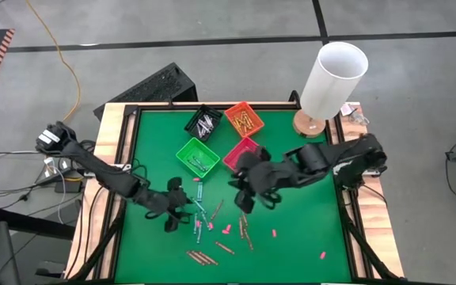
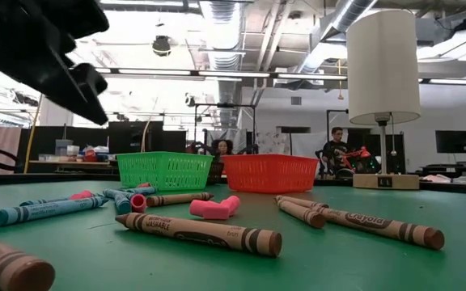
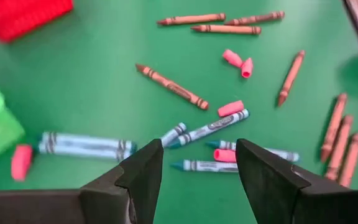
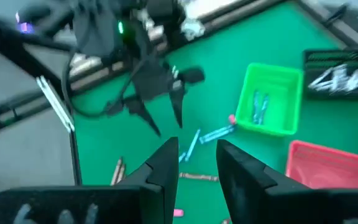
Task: Sort crayons
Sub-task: Put the blue crayon into the bin
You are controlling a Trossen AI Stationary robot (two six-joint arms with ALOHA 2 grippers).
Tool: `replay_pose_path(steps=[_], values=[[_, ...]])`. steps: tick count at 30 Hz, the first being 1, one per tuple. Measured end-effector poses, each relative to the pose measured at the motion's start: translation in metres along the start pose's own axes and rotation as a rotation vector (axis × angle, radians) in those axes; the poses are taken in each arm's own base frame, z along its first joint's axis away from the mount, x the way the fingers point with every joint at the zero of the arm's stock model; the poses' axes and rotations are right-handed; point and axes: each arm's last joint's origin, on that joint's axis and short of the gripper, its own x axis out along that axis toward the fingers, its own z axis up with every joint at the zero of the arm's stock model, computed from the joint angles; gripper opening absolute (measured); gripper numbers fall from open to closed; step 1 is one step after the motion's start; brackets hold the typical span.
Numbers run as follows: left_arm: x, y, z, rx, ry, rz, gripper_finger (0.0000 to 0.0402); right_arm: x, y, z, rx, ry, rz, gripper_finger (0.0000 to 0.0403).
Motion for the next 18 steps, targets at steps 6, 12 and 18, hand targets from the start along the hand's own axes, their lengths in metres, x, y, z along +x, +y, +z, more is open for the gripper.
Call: replay_pose_path(steps=[6, 12, 18], values=[[0.019, 0.010, 0.010, 0.231, 0.063, -0.021, 0.0192, -0.019, 0.000, -0.003, 0.005, -0.014, 0.003, 0.0130], [0.048, 0.020, 0.009, 0.391, 0.171, -0.057, 0.0192, -0.018, 0.004, -0.008, -0.003, 0.008, 0.004, 0.0130], [0.075, 0.027, 0.004, 0.509, 0.277, -0.057, 0.0192, -0.015, 0.005, -0.011, 0.012, 0.026, 0.000, 0.0130]])
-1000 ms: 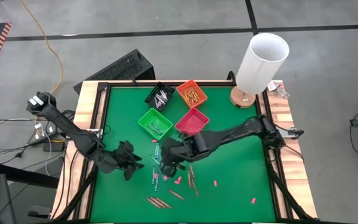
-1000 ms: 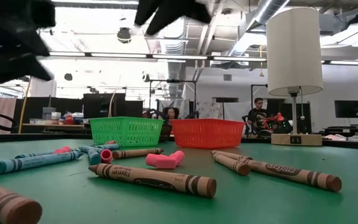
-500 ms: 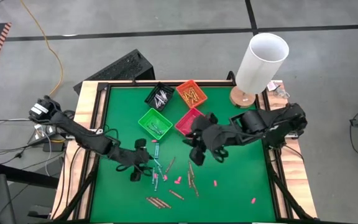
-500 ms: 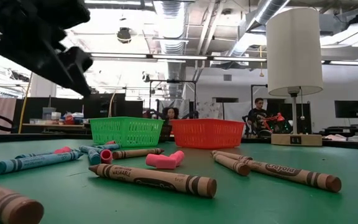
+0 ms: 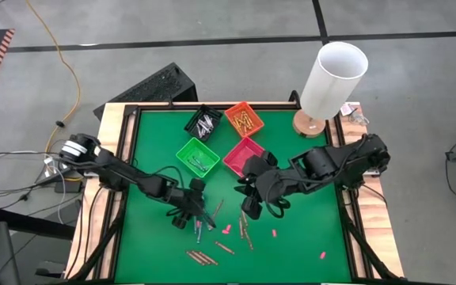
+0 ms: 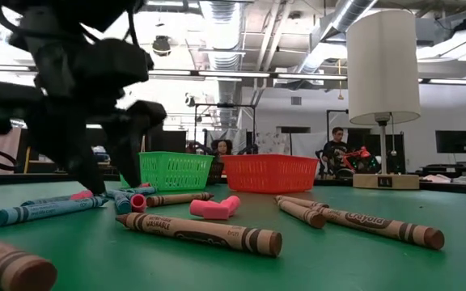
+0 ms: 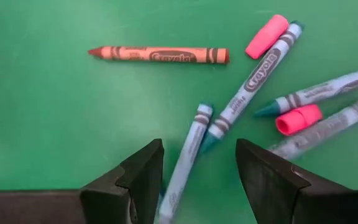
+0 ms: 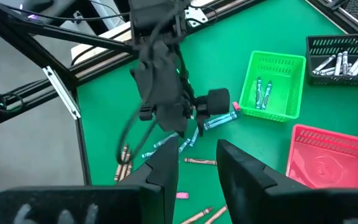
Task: Sort crayons
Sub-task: Put the blue crayon into the bin
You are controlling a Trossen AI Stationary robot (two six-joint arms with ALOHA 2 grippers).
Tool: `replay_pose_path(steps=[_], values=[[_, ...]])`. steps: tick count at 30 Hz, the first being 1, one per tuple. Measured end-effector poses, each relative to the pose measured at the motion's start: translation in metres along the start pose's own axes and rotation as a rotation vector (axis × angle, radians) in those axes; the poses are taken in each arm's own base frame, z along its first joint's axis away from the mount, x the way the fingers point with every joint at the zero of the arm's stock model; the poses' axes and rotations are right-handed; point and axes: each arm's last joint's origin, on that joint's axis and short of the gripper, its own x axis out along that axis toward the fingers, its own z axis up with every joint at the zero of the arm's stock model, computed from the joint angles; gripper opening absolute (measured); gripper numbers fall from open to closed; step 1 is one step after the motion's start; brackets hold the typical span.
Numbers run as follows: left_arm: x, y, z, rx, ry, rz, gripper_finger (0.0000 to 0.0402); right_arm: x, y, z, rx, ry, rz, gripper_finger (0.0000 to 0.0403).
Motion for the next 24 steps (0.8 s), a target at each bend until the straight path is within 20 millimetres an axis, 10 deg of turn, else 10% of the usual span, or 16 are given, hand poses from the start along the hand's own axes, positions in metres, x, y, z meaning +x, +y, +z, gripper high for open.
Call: replay_pose_path(steps=[9, 24], values=[[0.021, 0.010, -0.002, 0.028, 0.127, -0.125, 0.0177, -0.001, 0.002, -0.002, -0.003, 0.022, 0.026, 0.0130], [0.021, 0.021, -0.007, -0.003, 0.207, -0.141, 0.0029, -0.001, 0.002, -0.004, -0.012, 0.050, 0.036, 0.0130]])
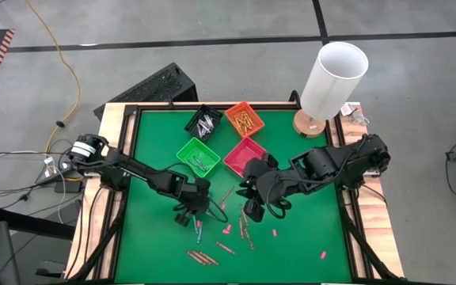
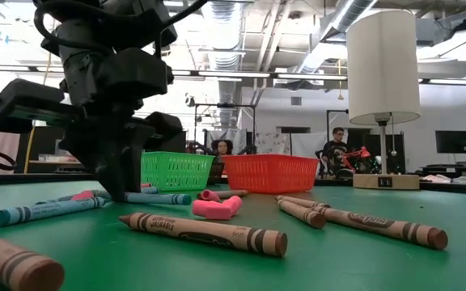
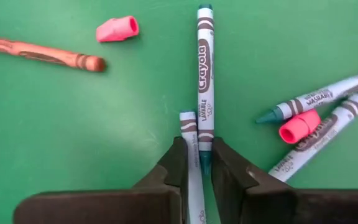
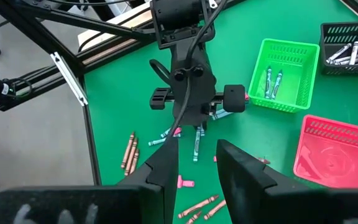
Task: Sort crayons
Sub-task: Put the blue crayon into the bin
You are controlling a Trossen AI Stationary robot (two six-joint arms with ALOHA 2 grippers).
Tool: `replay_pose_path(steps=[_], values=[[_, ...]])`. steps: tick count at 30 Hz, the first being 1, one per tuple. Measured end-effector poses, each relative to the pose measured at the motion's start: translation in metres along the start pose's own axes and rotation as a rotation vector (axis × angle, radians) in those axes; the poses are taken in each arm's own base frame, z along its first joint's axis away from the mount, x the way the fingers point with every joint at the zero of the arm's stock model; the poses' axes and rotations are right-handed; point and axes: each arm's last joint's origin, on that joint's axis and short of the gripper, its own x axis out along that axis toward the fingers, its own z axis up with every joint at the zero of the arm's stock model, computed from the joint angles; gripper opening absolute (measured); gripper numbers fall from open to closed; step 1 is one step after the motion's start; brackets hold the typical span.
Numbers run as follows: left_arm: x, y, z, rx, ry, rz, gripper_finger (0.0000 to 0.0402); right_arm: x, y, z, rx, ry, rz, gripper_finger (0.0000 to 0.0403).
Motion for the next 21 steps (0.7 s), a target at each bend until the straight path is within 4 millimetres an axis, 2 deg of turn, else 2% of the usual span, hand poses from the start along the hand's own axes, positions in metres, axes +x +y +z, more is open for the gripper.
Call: replay_pose_path(steps=[4, 11, 15, 21], values=[[-0.003, 0.002, 0.008, -0.059, -0.011, 0.018, 0.0036, -0.001, 0.002, -0.001, -0.005, 0.002, 0.005, 0.0130], [-0.018, 0.009, 0.035, -0.128, -0.039, 0.048, 0.0040, -0.013, 0.013, -0.013, -0.047, -0.045, -0.028, 0.0130], [-0.033, 0.015, 0.058, -0.157, -0.108, 0.093, 0.0041, -0.023, 0.020, -0.028, -0.053, -0.054, -0.090, 0.0130], [-0.047, 0.019, 0.077, -0.170, -0.180, 0.112, 0.0042, -0.041, 0.029, -0.051, -0.035, -0.141, -0.195, 0.0130]])
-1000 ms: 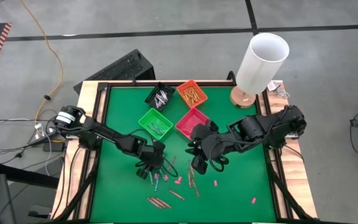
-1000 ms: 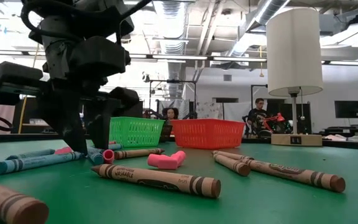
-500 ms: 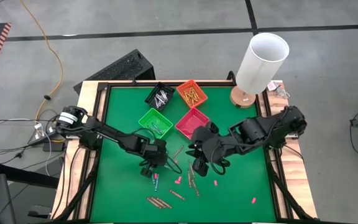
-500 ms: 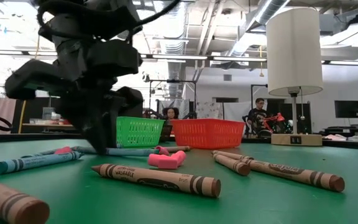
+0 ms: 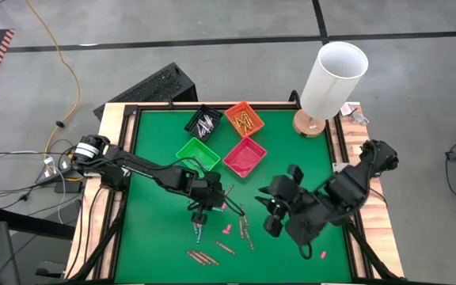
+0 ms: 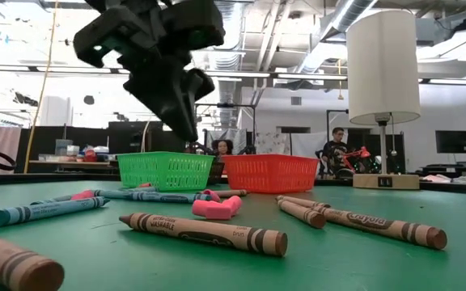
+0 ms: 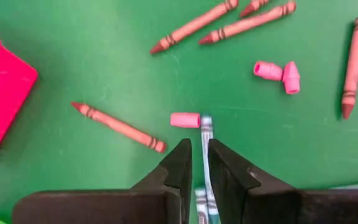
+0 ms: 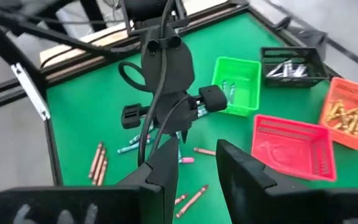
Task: Sort crayons
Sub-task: Put the blue crayon into the bin
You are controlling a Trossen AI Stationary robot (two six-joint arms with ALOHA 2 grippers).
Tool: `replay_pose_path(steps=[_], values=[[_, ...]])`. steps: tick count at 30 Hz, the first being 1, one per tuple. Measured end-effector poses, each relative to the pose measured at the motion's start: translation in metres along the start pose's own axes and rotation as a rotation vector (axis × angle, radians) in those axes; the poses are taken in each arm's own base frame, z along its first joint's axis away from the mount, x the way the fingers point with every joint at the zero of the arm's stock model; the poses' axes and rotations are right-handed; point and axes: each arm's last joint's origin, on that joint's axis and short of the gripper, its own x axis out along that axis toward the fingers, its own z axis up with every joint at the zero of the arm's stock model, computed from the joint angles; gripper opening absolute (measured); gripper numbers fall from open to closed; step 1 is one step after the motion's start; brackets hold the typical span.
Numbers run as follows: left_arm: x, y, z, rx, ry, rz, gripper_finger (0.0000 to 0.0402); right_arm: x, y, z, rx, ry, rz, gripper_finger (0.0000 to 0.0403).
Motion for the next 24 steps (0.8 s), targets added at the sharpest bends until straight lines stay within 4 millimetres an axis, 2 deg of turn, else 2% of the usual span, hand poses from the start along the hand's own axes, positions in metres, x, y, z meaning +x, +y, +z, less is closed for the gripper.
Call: replay_pose_path(steps=[7, 14, 19, 24], values=[[0.001, -0.003, 0.000, 0.091, 0.003, -0.043, 0.0055, -0.015, 0.005, -0.012, 0.046, -0.029, -0.005, 0.0130], [0.001, -0.005, 0.001, 0.128, -0.024, -0.055, 0.0135, -0.013, 0.009, -0.015, 0.056, -0.023, -0.006, 0.0130], [0.017, -0.008, -0.004, 0.112, 0.019, -0.050, 0.0187, -0.012, 0.009, -0.016, 0.054, -0.017, -0.006, 0.0130], [0.039, -0.009, -0.013, 0.098, 0.087, -0.048, 0.0195, -0.012, 0.007, -0.017, 0.045, -0.011, -0.019, 0.0130]])
